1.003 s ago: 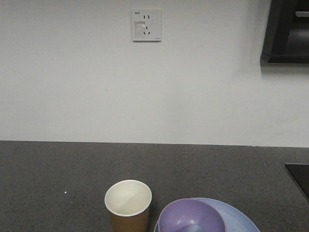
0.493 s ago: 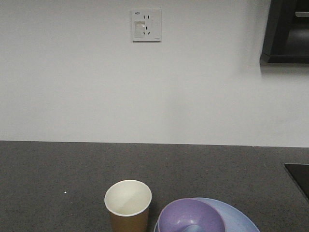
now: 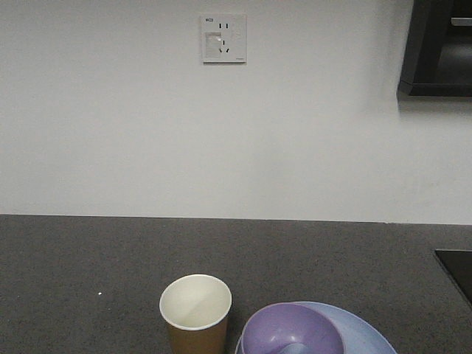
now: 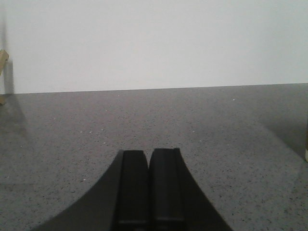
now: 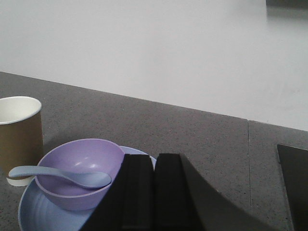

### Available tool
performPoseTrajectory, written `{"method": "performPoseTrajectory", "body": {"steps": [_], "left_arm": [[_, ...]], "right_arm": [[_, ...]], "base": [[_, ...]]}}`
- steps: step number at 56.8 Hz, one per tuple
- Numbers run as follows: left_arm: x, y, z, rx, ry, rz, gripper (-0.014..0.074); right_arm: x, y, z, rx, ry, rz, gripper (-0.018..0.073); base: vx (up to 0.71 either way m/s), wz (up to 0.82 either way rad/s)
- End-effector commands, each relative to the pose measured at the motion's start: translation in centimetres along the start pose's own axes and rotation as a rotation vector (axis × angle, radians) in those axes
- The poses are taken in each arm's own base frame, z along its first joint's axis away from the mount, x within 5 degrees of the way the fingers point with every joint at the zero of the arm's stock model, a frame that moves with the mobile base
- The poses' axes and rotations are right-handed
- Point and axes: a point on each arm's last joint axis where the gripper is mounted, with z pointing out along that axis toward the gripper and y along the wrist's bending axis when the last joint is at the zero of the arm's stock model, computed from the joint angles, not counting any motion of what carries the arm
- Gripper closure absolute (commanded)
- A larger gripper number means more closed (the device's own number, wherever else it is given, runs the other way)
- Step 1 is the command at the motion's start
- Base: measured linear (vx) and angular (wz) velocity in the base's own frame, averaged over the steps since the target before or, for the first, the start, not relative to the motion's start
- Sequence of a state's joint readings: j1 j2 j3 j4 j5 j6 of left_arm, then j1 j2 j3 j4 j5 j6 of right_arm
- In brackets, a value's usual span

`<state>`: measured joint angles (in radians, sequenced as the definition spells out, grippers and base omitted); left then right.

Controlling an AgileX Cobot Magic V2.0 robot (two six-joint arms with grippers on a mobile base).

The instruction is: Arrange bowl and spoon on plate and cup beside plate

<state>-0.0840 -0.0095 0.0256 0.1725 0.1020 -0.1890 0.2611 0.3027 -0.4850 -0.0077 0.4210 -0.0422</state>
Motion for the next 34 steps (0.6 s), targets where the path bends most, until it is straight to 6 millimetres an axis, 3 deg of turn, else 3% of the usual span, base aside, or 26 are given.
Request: {"method": "performPoseTrajectory", "body": {"steps": [1, 15, 34], "left_arm": [[-1.6, -0.2, -0.2, 0.017, -0.115, -0.007, 0.0600], [-1.6, -0.2, -0.2, 0.017, -0.115, -0.007, 0.0600], [-1.6, -0.2, -0.2, 0.017, -0.115, -0.007, 0.0600]], "right_arm": [[-1.6, -0.1, -0.2, 0.009, -0.107, -0.018, 0.0568], [-0.7, -0.1, 0.0, 0.014, -0.098, -0.023, 0.0568], [8.4, -0.8, 0.2, 0.211, -0.208, 0.154, 0.0568]], "base": [[0.00, 0.00], [0.00, 0.00], [0.00, 0.00]]}}
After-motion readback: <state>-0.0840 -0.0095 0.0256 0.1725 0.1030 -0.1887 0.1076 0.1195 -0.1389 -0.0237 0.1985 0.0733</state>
